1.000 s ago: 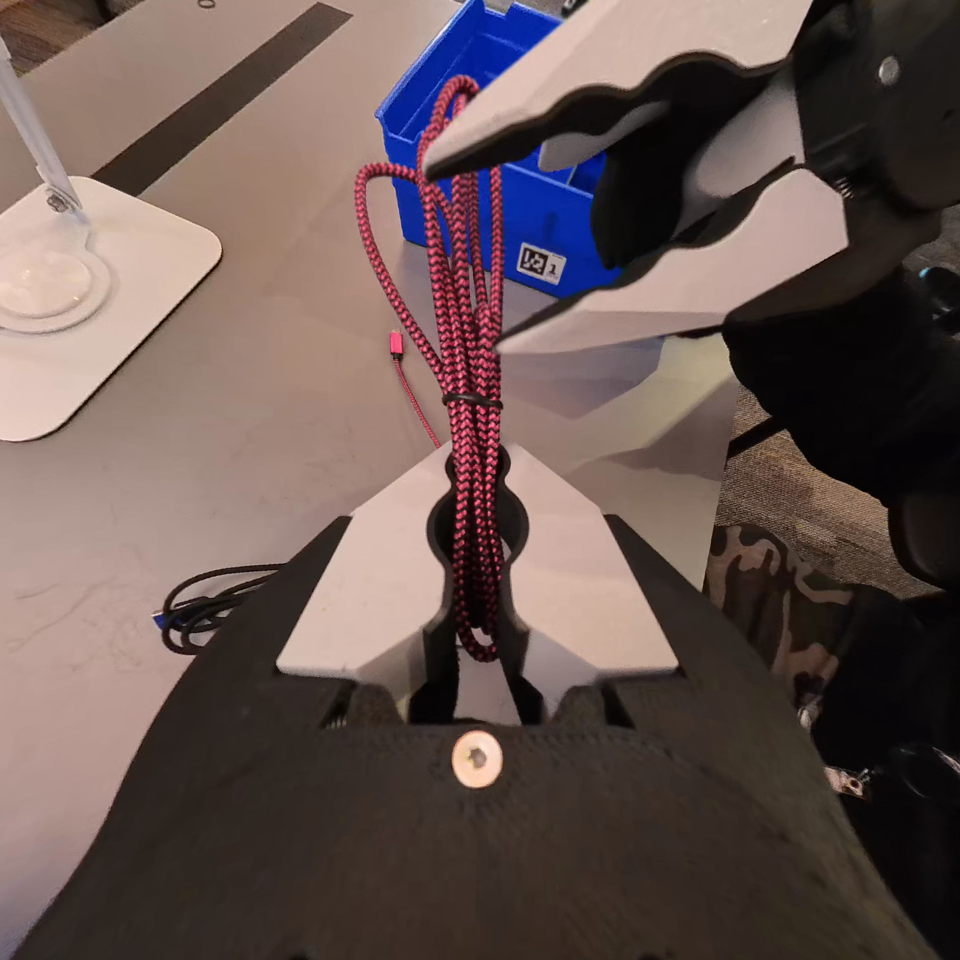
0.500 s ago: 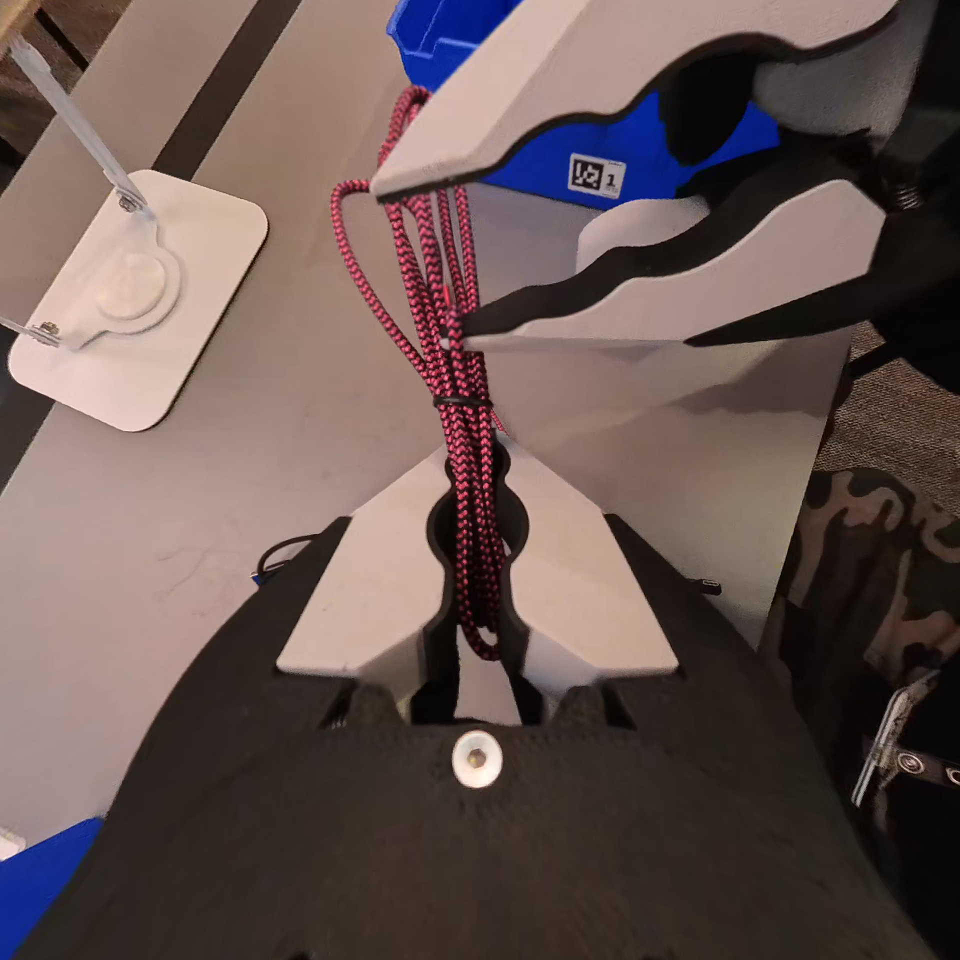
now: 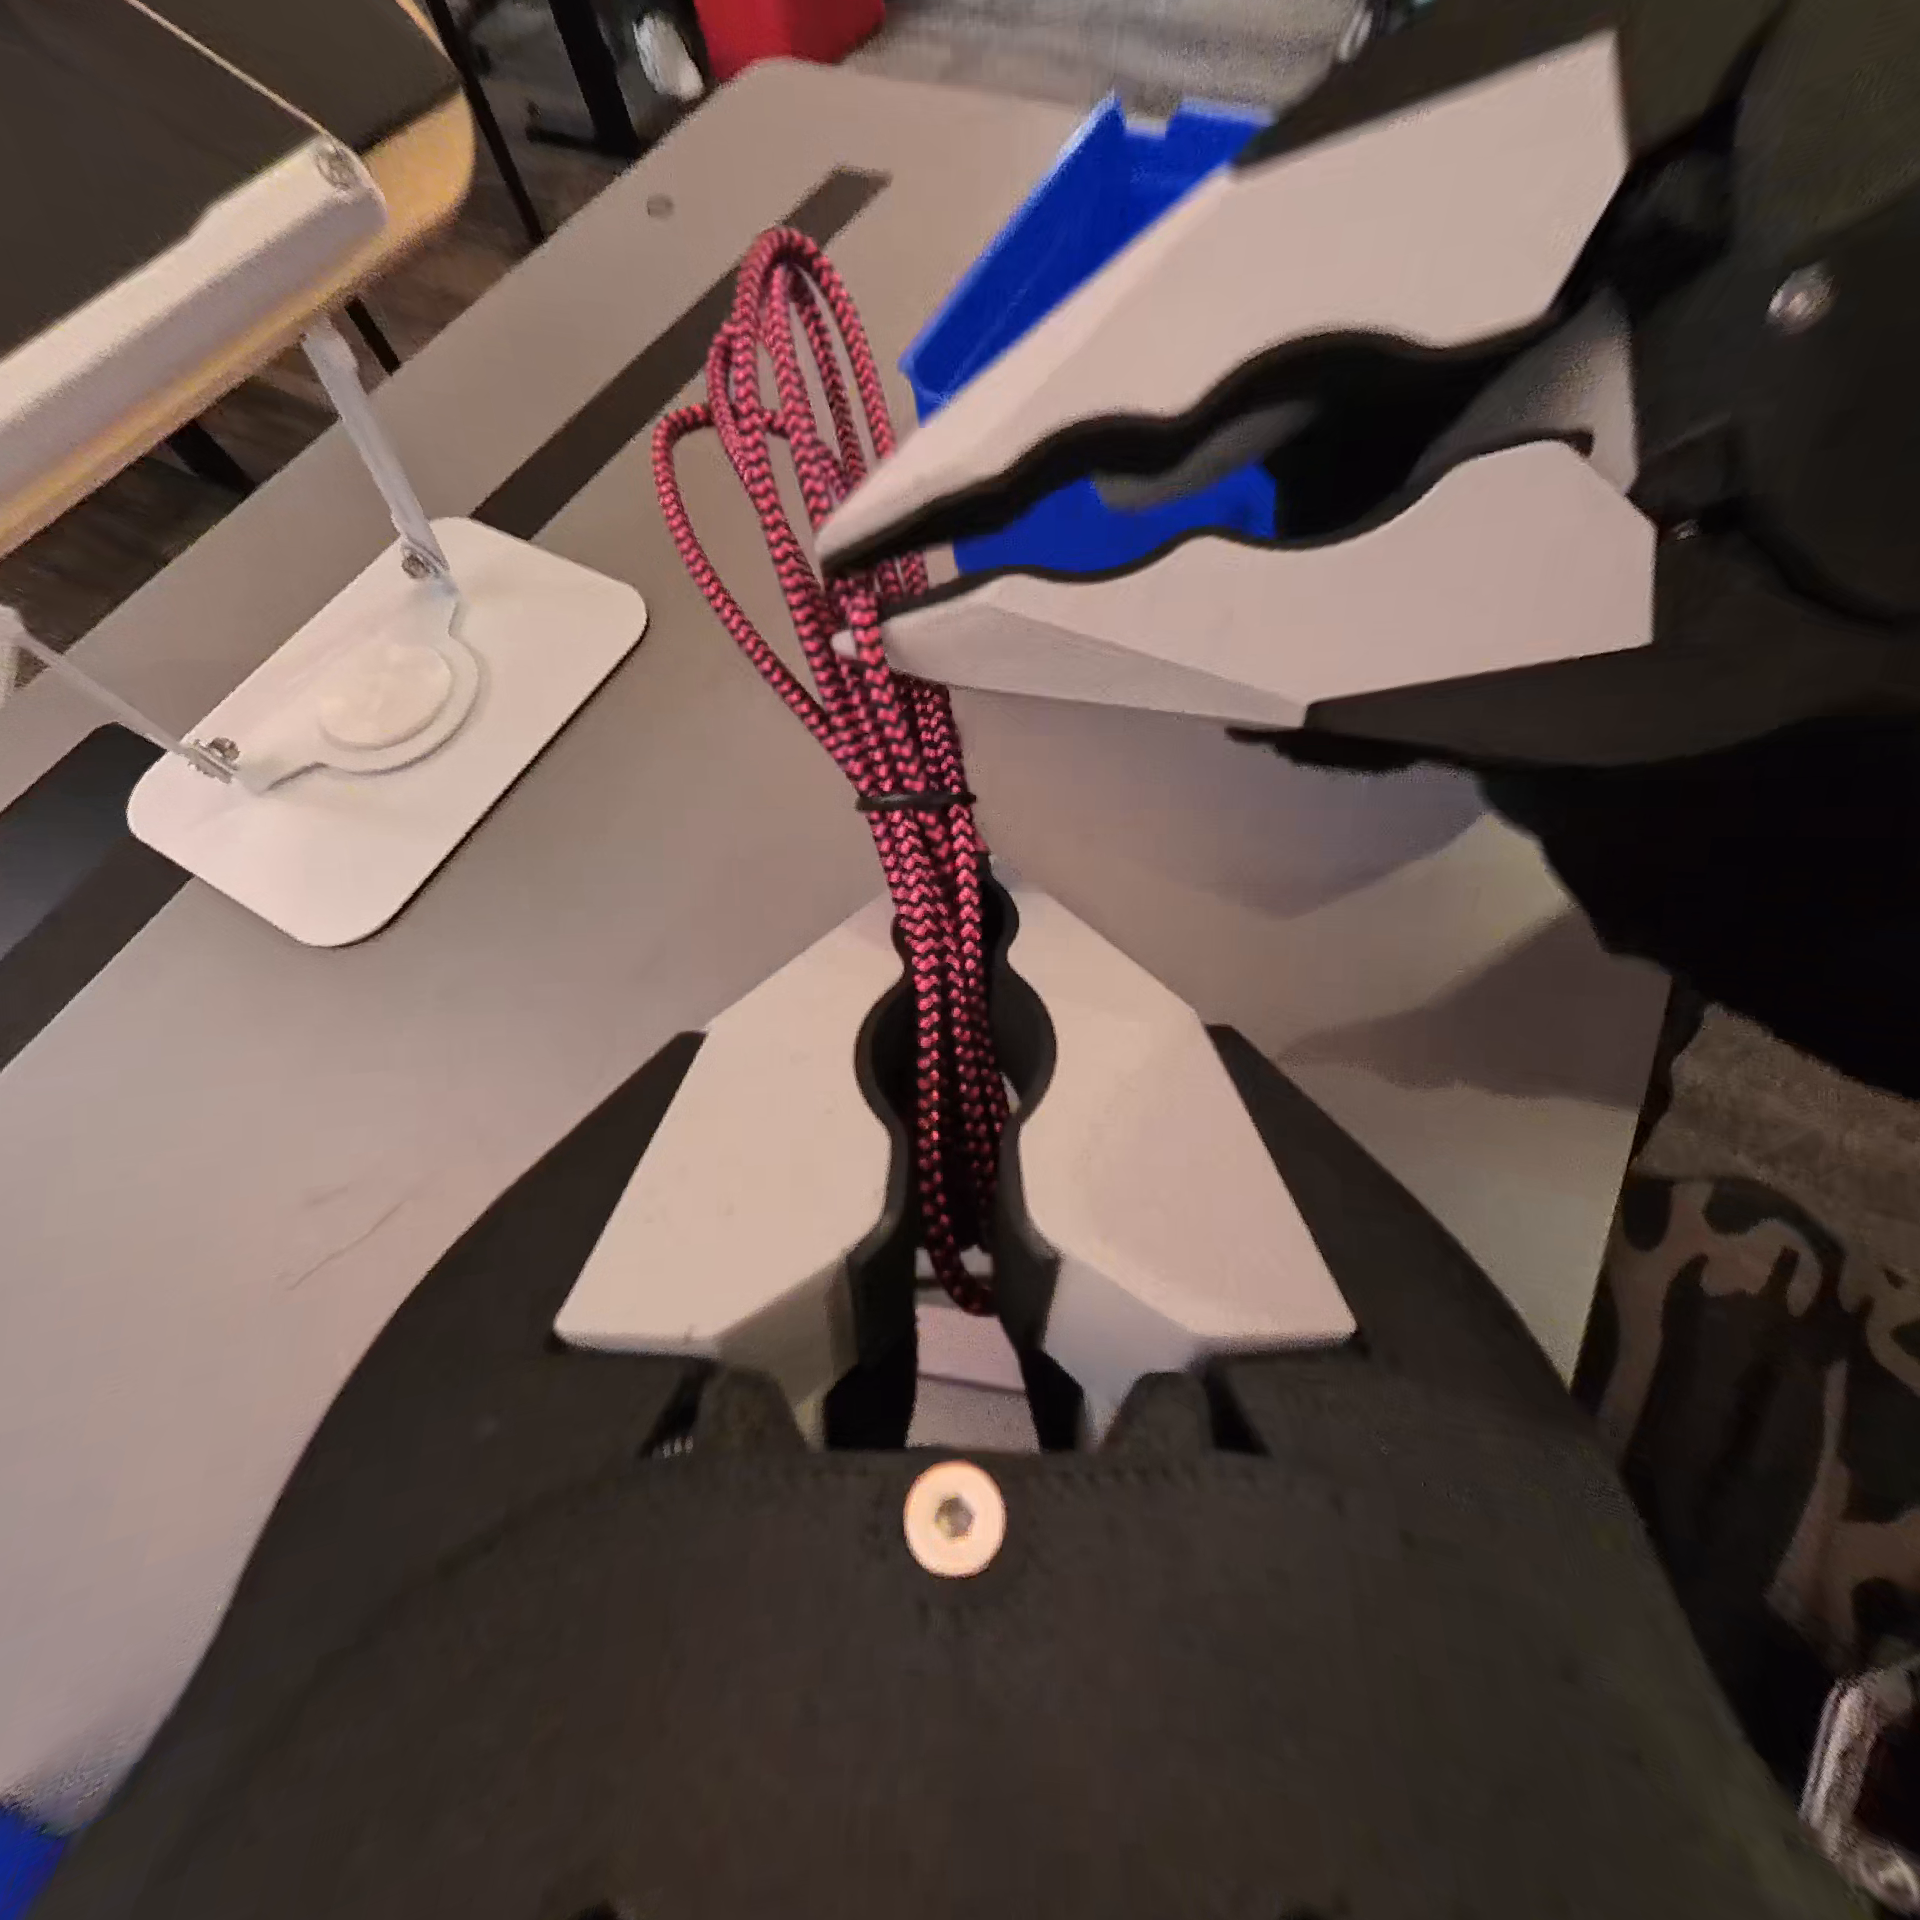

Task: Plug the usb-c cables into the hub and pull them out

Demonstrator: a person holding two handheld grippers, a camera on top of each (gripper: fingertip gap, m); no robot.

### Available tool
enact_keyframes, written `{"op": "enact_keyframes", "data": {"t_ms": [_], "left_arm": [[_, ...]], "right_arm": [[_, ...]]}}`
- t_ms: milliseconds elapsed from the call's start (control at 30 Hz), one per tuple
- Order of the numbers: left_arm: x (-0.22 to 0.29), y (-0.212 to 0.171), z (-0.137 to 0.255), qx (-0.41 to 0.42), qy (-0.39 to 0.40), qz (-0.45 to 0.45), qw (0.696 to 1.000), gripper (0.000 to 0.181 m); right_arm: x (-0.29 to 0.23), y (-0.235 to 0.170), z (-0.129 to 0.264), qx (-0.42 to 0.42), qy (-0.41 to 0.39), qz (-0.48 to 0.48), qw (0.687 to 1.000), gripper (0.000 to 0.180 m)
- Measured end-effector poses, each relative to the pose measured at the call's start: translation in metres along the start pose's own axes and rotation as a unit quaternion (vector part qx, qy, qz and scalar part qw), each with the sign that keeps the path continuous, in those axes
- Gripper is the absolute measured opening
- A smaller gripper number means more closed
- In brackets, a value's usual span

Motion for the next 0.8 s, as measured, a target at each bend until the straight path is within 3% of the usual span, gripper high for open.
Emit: {"op": "enact_keyframes", "data": {"t_ms": [167, 367, 800], "left_arm": [[0.005, 0.004, -0.006, 0.05, 0.028, 0.02, 0.998, 0.004], [0.006, 0.01, -0.007, 0.067, 0.085, -0.007, 0.994, 0.004], [0.015, 0.023, -0.001, 0.093, 0.107, -0.046, 0.989, 0.002]], "right_arm": [[0.007, 0.0, -0.002, 0.076, 0.024, -0.126, 0.989, 0.002], [0.019, -0.008, -0.004, 0.099, 0.046, -0.196, 0.975, 0.001], [0.046, -0.002, 0.007, 0.098, 0.022, -0.164, 0.981, 0.0]]}}
Point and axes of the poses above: each gripper's, where its closed fingertips meet, z back along the fingers, y out of its top, x = y × z across the jaws, the point moved 4 cm from there along z, back along the fingers, and after that the axes turned 9 degrees about y, right-handed, at the moved point
